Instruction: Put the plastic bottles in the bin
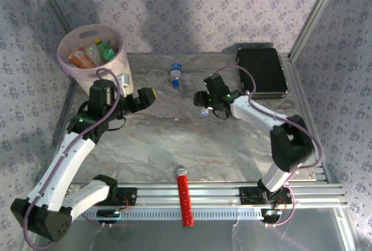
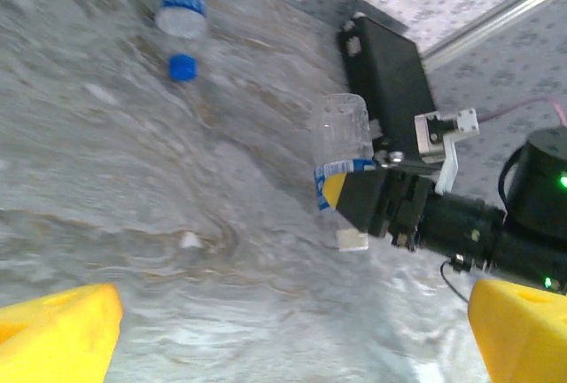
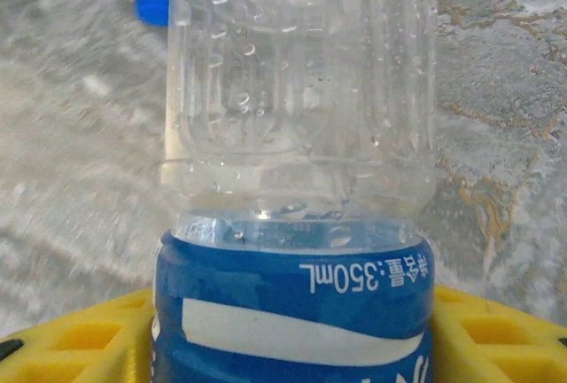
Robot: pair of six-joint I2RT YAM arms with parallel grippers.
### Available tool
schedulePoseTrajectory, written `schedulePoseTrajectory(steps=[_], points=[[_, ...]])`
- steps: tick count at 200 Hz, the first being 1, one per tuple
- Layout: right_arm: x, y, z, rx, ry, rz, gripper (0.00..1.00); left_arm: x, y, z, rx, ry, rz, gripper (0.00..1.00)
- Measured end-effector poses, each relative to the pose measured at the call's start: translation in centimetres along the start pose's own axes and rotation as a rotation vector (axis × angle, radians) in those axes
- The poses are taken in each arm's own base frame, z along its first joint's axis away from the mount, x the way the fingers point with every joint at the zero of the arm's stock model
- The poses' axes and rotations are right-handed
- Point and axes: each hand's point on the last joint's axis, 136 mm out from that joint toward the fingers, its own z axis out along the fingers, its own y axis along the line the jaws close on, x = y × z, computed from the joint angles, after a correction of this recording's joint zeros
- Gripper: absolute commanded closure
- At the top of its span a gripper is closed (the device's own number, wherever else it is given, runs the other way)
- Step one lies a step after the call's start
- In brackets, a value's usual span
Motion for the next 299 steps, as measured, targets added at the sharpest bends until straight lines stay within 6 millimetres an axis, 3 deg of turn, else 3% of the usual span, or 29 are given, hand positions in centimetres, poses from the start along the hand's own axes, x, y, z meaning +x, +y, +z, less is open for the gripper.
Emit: schedulePoseTrajectory(steps=[29, 54, 71, 107, 157, 210, 253, 268, 295, 299], points=[[2.1, 2.9, -4.3, -0.152, 0.001, -0.172, 0.45, 1.0, -1.2, 1.4, 0.099, 0.023, -0.068, 0.0], [4.4, 6.0, -7.4, -0.289, -0.021, -0.335, 0.44, 2.0, -3.7, 2.1, 0.199, 0.043, -0.092, 0.0], [5.8, 7.0, -8.6, -0.354, -0.045, -0.402, 0.44, 2.6, -5.5, 2.7, 0.262, 0.059, -0.099, 0.0], [7.1, 8.0, -9.7, -0.409, -0.108, -0.454, 0.44, 4.3, -6.7, 4.4, 0.313, 0.098, -0.146, 0.0], [6.1, 10.9, -11.9, -0.486, -0.254, -0.476, 0.44, 6.2, -7.1, 6.1, 0.334, 0.121, -0.208, 0.01], [5.3, 12.6, -13.0, -0.54, -0.319, -0.467, 0.43, 6.3, -7.9, 7.0, 0.364, 0.113, -0.239, 0.26], [5.2, 12.7, -12.6, -0.538, -0.319, -0.456, 0.42, 6.2, -7.9, 7.1, 0.362, 0.099, -0.233, 0.38], [5.2, 12.7, -12.4, -0.537, -0.313, -0.452, 0.36, 6.2, -7.7, 7.2, 0.352, 0.095, -0.227, 0.39], [5.2, 12.9, -12.1, -0.546, -0.295, -0.443, 0.02, 5.8, -7.2, 7.3, 0.331, 0.085, -0.23, 0.41], [5.2, 13.1, -12.2, -0.549, -0.296, -0.452, 0.01, 5.7, -7.1, 7.3, 0.327, 0.083, -0.229, 0.41]])
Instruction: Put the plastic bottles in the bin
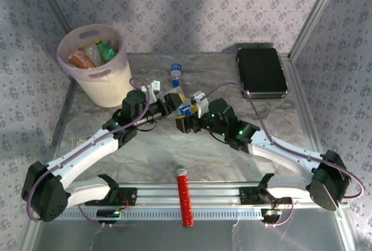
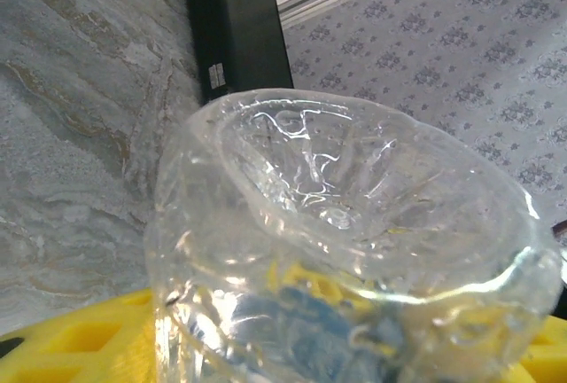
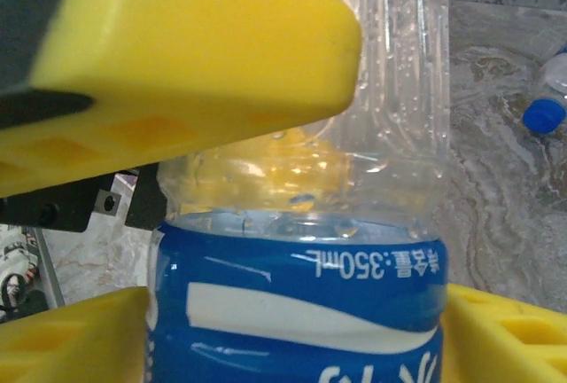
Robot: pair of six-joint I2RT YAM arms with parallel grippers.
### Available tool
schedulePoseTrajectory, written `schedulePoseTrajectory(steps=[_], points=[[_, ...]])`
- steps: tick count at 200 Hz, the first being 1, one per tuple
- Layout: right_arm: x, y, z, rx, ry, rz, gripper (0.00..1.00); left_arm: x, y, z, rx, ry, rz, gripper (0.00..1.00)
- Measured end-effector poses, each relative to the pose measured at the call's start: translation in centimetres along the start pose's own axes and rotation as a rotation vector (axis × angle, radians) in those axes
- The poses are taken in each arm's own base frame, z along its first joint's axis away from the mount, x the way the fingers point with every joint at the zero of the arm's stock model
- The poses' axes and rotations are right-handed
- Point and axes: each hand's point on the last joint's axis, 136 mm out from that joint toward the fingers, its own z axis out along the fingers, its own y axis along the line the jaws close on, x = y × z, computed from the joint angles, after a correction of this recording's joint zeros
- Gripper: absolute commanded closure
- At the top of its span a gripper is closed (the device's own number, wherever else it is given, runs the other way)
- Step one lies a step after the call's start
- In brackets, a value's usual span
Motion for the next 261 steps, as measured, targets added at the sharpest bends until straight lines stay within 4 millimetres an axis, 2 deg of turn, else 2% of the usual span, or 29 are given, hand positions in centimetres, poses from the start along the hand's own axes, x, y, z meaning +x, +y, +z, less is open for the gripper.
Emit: schedulePoseTrajectory(steps=[19, 43, 60, 91, 109, 122, 149, 182, 197, 238, 261], points=[[-1.0, 0.5, -0.2, -0.016, -0.009, 0.002, 0.01, -1.7, -0.1, -0.5, -0.026, -0.025, 0.013, 0.41], [-2.8, 0.7, -1.0, -0.018, -0.041, 0.003, 0.01, -6.6, -1.8, -2.6, -0.056, -0.112, 0.068, 0.42], [-3.7, 0.5, -2.1, -0.007, -0.056, 0.008, 0.01, -11.3, -3.6, -5.5, -0.081, -0.206, 0.127, 0.41], [-4.4, -0.4, -3.8, 0.026, -0.074, 0.021, 0.01, -21.1, -7.6, -13.3, -0.167, -0.436, 0.273, 0.42], [-3.7, -1.4, -4.2, 0.05, -0.064, 0.041, 0.01, -24.7, -9.1, -16.3, -0.227, -0.507, 0.346, 0.42], [-2.9, -2.1, -4.2, 0.073, -0.043, 0.056, 0.01, -26.3, -9.4, -17.2, -0.273, -0.514, 0.385, 0.42], [-1.3, -3.3, -4.2, 0.105, 0.0, 0.085, 0.01, -29.4, -7.9, -17.8, -0.415, -0.49, 0.438, 0.43], [-0.5, -3.5, -4.3, 0.116, 0.028, 0.098, 0.01, -32.9, -3.9, -17.8, -0.563, -0.466, 0.421, 0.45], [-0.1, -3.7, -4.4, 0.128, 0.042, 0.103, 0.01, -34.3, -2.2, -17.3, -0.616, -0.445, 0.407, 0.45], [0.4, -4.1, -4.8, 0.155, 0.06, 0.105, 0.01, -38.0, 0.2, -15.5, -0.679, -0.433, 0.418, 0.45], [0.8, -4.5, -4.9, 0.174, 0.076, 0.106, 0.01, -38.2, 2.7, -14.7, -0.722, -0.396, 0.387, 0.45]])
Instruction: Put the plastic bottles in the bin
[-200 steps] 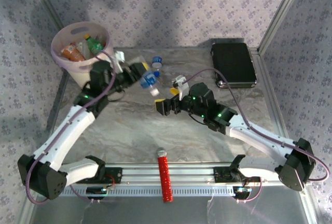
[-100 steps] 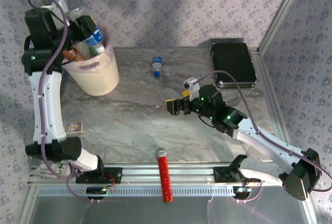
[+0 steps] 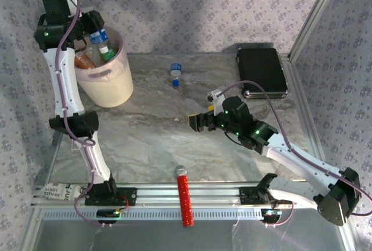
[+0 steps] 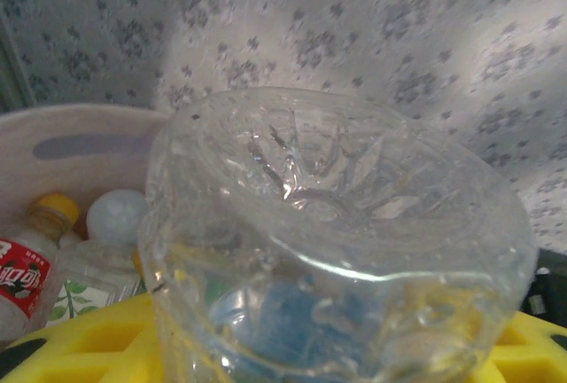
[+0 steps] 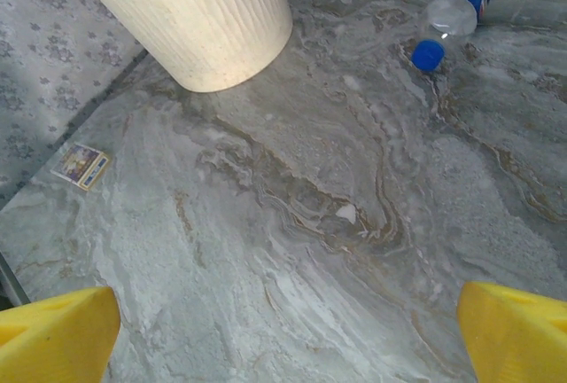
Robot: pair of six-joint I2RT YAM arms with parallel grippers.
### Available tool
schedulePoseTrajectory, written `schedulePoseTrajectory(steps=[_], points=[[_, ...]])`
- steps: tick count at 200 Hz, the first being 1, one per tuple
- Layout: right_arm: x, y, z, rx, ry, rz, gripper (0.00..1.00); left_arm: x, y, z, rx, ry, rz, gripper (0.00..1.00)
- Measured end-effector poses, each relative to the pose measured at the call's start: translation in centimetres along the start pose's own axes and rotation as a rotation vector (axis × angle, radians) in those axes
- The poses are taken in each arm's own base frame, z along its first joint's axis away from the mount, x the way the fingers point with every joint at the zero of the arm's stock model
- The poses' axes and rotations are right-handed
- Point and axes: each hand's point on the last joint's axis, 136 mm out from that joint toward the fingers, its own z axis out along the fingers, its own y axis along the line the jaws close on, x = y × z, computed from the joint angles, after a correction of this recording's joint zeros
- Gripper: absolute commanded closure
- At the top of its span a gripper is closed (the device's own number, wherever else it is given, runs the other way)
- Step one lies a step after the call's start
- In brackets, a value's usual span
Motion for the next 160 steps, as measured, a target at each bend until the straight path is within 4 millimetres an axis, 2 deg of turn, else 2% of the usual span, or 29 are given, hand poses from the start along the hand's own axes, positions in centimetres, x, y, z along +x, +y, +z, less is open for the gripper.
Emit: schedulePoseTrajectory(steps=[24, 48, 78, 108, 160], points=[[0.5, -0.4, 0.0, 0.021, 0.018, -0.004, 0.01, 1.7, 1.4, 2.2, -0.041, 0.064, -0.001, 0.44], [0.7, -0.8, -0.1, 0.038, 0.028, -0.008, 0.01, 3.7, 2.5, 4.2, -0.068, 0.14, 0.001, 0.38], [0.9, -0.9, 0.0, 0.043, 0.033, -0.01, 0.01, 6.0, 2.6, 5.8, -0.077, 0.219, 0.019, 0.3], [1.0, -1.0, 0.1, 0.046, 0.04, -0.01, 0.01, 7.4, 2.6, 6.4, -0.106, 0.265, 0.049, 0.21], [1.0, -1.6, 0.2, 0.061, 0.041, -0.015, 0.01, 8.5, 3.5, 6.0, -0.21, 0.298, 0.159, 0.09]])
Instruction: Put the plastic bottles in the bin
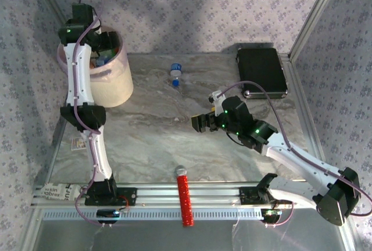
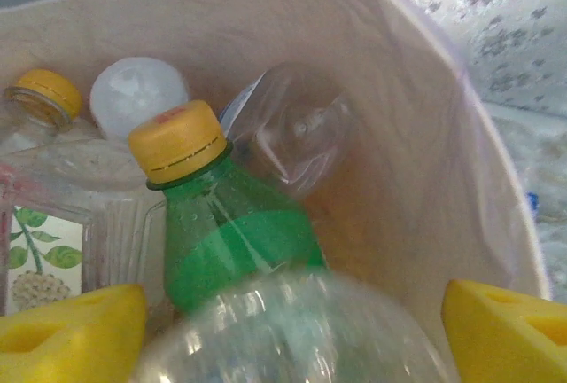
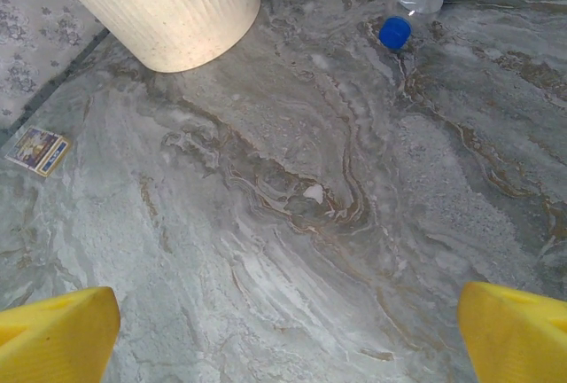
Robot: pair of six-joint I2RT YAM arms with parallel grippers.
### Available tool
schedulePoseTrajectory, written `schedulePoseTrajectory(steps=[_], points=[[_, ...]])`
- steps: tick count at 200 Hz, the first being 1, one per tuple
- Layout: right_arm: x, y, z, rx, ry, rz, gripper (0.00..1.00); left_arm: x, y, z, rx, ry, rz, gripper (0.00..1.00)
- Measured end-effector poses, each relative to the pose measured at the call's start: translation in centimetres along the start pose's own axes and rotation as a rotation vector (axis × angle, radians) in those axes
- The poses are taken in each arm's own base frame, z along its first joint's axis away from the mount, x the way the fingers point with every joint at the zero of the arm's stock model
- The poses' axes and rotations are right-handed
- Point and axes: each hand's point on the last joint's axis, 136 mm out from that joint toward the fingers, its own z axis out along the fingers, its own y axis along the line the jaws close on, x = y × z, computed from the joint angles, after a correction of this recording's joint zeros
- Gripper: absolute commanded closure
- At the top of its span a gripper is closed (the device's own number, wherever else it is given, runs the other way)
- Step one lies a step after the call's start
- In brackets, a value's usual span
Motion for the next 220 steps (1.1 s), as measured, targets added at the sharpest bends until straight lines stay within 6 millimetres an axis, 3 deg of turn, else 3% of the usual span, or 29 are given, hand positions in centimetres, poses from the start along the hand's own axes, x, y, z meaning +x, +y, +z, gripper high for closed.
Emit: schedulePoseTrajectory(steps=[57, 125, 173, 220], points=[[0.7, -0.5, 1.6, 0.025, 0.051, 0.006, 0.01, -0.1, 0.1, -1.4, -0.016, -0.014, 0.031, 0.05], [0.6, -1.7, 1.9, 0.061, 0.051, 0.053, 0.01, -2.4, -0.7, -6.8, 0.022, -0.15, 0.037, 0.11], [0.8, -1.8, 1.9, 0.064, 0.059, 0.056, 0.01, -2.6, -0.1, -6.8, -0.015, -0.162, 0.031, 0.4], [0.7, -2.0, 1.9, 0.069, 0.057, 0.059, 0.01, -2.1, 0.6, -5.1, -0.052, -0.127, 0.03, 0.54]])
